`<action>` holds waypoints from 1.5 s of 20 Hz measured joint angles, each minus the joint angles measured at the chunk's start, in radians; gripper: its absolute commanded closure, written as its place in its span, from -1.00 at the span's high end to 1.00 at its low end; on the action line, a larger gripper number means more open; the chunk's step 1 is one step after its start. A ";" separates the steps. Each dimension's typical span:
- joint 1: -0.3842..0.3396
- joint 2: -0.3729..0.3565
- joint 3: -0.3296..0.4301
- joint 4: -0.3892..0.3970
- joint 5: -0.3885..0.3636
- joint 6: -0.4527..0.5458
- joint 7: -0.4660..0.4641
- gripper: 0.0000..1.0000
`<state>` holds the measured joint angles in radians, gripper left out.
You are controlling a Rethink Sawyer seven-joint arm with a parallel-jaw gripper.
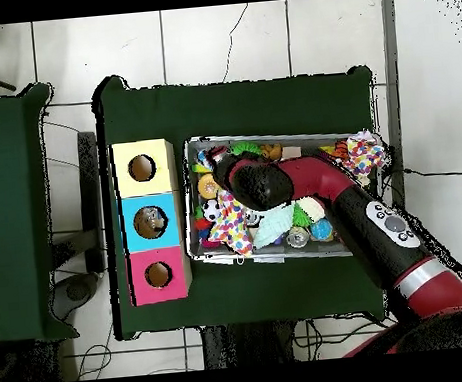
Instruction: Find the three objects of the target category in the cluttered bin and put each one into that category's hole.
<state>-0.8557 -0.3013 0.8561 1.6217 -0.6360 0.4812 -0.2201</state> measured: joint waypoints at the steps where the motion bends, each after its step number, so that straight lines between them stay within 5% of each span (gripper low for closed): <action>1: 0.000 0.004 0.000 0.000 0.000 0.000 0.000 1.00; 30: -0.048 0.070 0.001 0.000 0.021 0.000 0.000 1.00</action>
<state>-0.9035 -0.2309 0.8572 1.6214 -0.6150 0.4812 -0.2201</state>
